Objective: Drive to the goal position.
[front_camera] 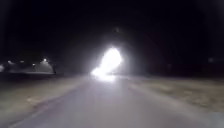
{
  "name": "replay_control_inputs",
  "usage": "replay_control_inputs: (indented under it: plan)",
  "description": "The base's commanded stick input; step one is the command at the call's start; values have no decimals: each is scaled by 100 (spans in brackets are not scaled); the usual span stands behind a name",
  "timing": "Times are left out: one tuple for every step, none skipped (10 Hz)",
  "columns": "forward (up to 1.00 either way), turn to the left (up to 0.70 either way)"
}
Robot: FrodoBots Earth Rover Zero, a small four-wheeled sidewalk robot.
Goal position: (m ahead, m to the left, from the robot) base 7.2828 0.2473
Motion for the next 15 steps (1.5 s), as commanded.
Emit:
replay_control_inputs:
  plan:
    - [100,5]
    - [100,5]
    - [100,4]
    - [100,3]
    - [100,3]
    - [100,3]
    - [100,3]
    - [100,4]
    - [100,5]
    - [100,5]
    - [100,11]
    - [100,6]
    - [100,5]
    - [100,5]
    - [100,5]
